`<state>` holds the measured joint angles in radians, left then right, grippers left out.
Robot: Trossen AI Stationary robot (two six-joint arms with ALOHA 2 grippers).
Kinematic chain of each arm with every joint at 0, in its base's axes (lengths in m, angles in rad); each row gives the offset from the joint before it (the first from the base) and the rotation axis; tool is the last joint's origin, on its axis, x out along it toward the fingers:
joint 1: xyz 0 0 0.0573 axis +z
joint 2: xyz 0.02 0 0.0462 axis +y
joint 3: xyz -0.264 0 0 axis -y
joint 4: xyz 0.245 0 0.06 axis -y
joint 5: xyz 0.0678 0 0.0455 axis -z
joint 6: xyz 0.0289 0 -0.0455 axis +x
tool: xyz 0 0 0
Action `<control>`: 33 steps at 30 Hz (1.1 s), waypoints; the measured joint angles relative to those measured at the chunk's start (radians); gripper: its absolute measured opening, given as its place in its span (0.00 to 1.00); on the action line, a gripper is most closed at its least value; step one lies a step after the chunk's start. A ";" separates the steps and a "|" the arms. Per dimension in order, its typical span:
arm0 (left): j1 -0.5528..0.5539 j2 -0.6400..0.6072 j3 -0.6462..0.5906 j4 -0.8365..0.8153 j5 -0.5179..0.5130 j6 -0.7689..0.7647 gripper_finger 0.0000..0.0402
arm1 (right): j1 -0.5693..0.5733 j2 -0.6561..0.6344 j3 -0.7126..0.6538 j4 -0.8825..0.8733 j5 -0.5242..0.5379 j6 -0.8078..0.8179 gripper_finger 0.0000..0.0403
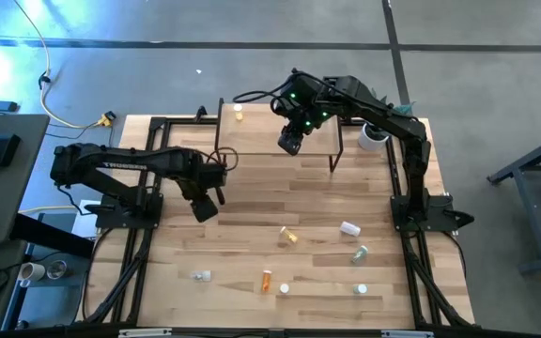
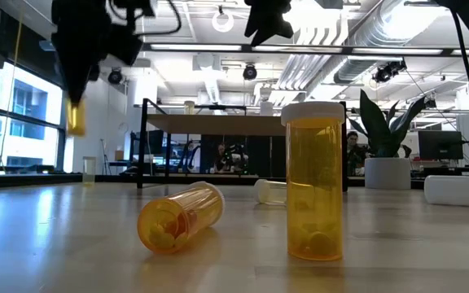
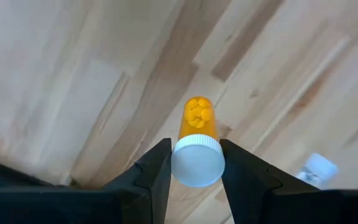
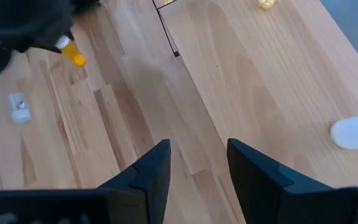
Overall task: Pick and place medicine bottles onto shelf by color
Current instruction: Put the top left orange pill bottle on the shelf
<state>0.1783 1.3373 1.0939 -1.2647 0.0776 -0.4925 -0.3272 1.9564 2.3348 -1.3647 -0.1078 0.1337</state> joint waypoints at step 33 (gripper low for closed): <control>0.586 0.005 0.677 -0.004 -0.172 0.452 0.29 | -0.216 0.000 0.000 0.000 0.127 -0.046 0.37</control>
<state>0.7645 1.3421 1.7708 -1.2686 -0.0940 -0.0405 -0.5431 1.9564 2.3348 -1.3643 0.0189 0.0874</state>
